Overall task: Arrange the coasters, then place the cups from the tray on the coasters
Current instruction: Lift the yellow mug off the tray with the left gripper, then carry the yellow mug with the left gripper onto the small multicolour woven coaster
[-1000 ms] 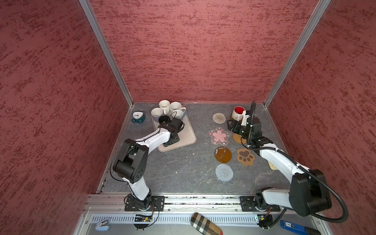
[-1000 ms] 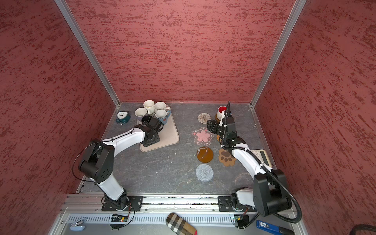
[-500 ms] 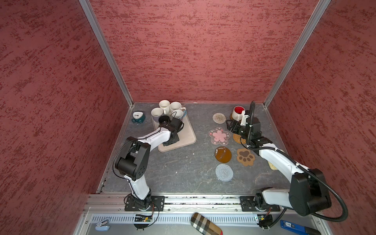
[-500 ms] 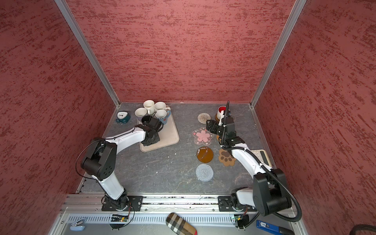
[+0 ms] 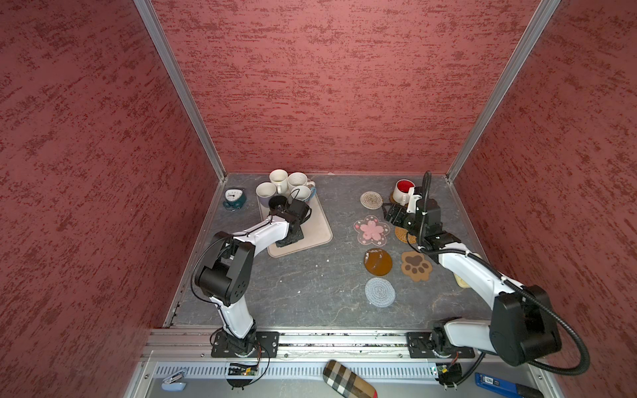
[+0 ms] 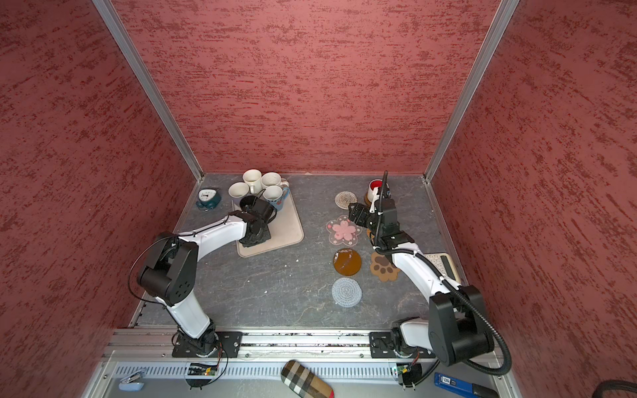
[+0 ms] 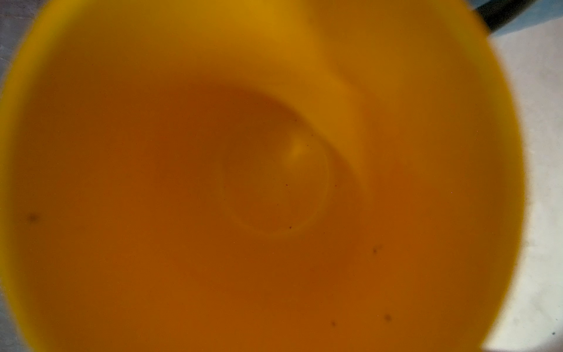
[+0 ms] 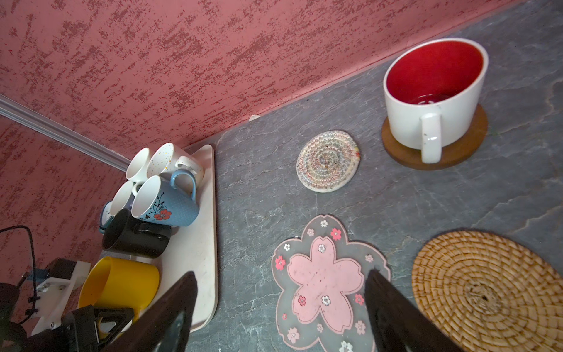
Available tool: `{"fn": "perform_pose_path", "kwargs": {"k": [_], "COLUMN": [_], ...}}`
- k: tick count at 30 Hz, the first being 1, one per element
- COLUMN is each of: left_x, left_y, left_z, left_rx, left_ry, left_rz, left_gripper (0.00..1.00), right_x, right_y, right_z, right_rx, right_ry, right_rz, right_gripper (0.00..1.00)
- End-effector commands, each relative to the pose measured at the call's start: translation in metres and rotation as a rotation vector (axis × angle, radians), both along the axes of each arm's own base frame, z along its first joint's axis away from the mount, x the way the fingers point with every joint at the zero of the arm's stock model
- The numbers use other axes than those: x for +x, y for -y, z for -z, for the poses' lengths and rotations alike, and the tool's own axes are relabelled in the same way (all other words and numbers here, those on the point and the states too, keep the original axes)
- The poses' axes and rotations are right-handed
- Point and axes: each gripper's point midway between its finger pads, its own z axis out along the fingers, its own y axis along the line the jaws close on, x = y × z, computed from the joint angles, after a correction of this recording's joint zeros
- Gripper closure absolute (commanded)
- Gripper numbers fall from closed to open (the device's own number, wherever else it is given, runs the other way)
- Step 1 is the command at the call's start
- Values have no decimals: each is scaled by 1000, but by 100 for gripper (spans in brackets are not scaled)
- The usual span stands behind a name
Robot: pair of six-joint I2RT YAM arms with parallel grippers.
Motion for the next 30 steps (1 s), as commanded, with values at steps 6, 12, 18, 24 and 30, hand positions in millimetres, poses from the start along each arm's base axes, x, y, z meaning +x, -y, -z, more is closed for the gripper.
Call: {"fn": "perform_pose_path", "kwargs": {"k": [6, 12, 18, 24, 30], "left_x": [1, -9, -18, -20, -8], "left_y": [9, 20, 34, 61, 96], "left_z": [-31, -48, -70, -99, -121], "left_rx": [13, -20, -39, -54, -57], "left_ry": [65, 74, 99, 152, 188], "left_rz": [60, 122, 201, 324, 446], "left_gripper": [100, 100, 100, 100, 100], "right_x": [3, 1, -3, -8, -21], "right_y": [-3, -7, -9, -11, -4], "right_z": [-3, -7, -13, -18, -24], "right_rx": [-8, -10, -16, -5, -30], "right_ry": [20, 37, 49, 47, 58], "right_rz": [2, -28, -46, -61, -50], "right_gripper": [14, 12, 9, 2, 1]}}
